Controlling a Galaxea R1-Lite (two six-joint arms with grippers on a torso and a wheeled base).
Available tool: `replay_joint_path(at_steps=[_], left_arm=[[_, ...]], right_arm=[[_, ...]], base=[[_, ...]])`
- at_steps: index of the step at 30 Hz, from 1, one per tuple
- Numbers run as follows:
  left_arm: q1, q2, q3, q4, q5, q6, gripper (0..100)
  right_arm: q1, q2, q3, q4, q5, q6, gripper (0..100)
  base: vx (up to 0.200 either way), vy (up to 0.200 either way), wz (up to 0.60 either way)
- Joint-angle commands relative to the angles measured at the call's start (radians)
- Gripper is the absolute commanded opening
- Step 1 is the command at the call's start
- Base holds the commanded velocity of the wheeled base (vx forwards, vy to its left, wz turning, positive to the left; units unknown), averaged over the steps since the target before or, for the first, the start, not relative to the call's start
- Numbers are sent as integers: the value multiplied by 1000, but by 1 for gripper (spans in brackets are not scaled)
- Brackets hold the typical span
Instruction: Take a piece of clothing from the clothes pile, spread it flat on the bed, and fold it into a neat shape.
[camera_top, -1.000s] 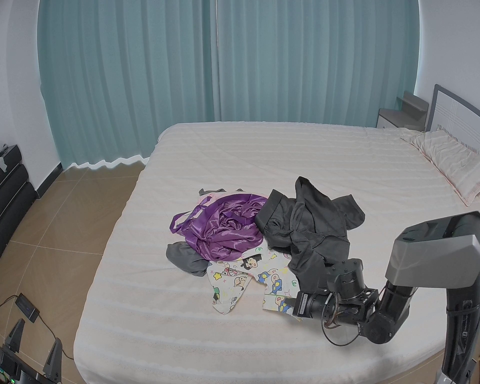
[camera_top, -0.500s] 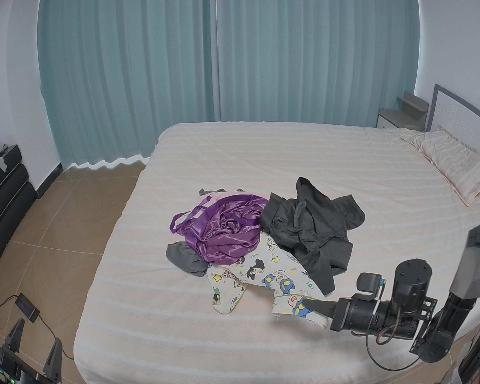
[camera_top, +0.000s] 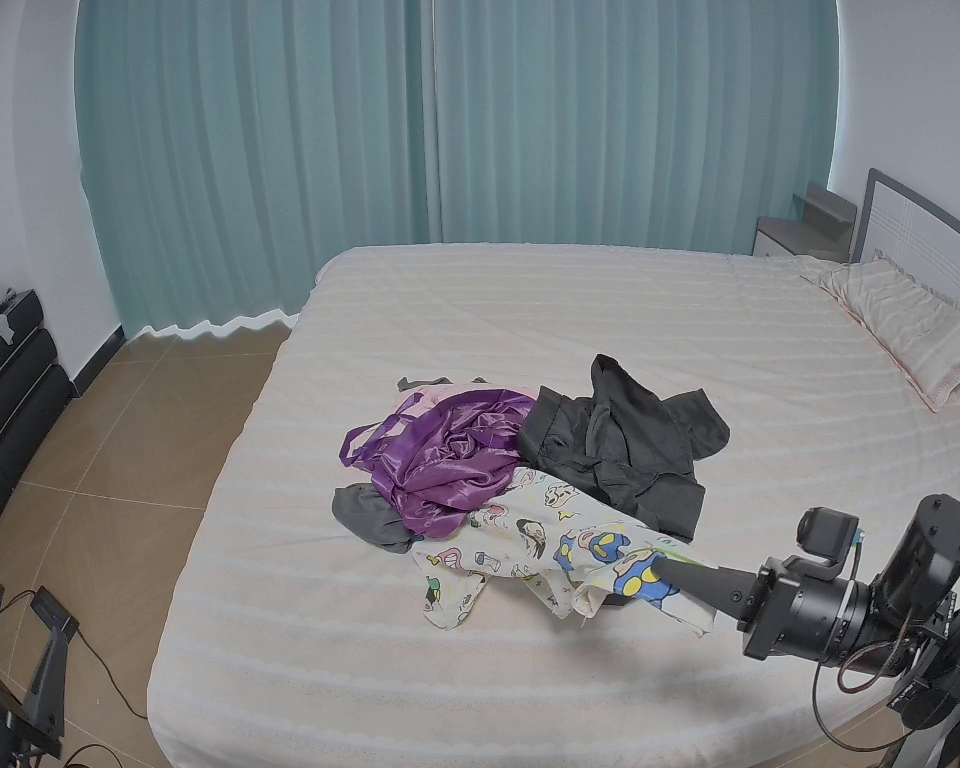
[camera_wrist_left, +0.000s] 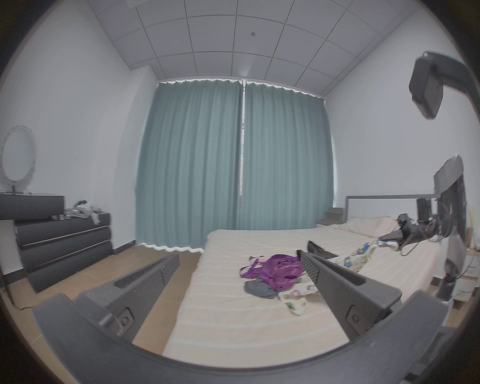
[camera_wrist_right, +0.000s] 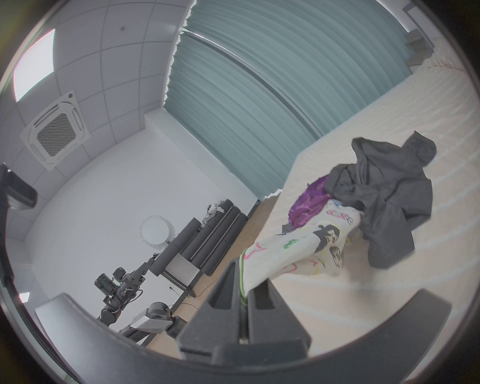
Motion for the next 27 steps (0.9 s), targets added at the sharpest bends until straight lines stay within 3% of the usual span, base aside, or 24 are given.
replay_joint_path(at_steps=[1, 3, 7, 11, 12, 14, 19, 22, 24, 25, 27], left_arm=[[-132, 452, -210, -40, -269, -29, 100], [-193, 557, -207, -37, -322, 40, 100], [-357, 834, -208, -54, -322, 104, 100], [-394, 919, -207, -86, -322, 103, 100], [-463, 1089, -168, -224, -323, 98, 100], [-473, 1120, -156, -255, -323, 98, 100], [-532, 1492, -93, -609, -322, 103, 100], [-548, 1646, -92, -758, -319, 96, 100], [-549, 1661, -92, -773, -317, 95, 100], [-560, 1767, -92, -873, -302, 93, 100], [-571, 1850, -92, -944, -280, 92, 100]], right_arm=[[17, -288, -90, 111, 7, -11, 0], [17, -354, -136, 200, 8, -11, 0], [17, -466, -252, 413, 27, -10, 0], [16, -489, -280, 470, 42, -10, 0], [11, -488, -297, 523, 65, -10, 0], [11, -483, -300, 523, 67, -10, 0], [10, -410, -372, 523, 68, -11, 0], [8, -385, -376, 522, 68, -11, 0], [8, -383, -376, 520, 68, -11, 0], [7, -373, -384, 520, 68, -11, 0], [0, -364, -398, 520, 67, -10, 0]], base=[[0, 0, 0], [0, 0, 0], [0, 0, 0], [0, 0, 0], [0, 0, 0], [0, 0, 0], [0, 0, 0], [0, 0, 0], [0, 0, 0], [0, 0, 0], [0, 0, 0]])
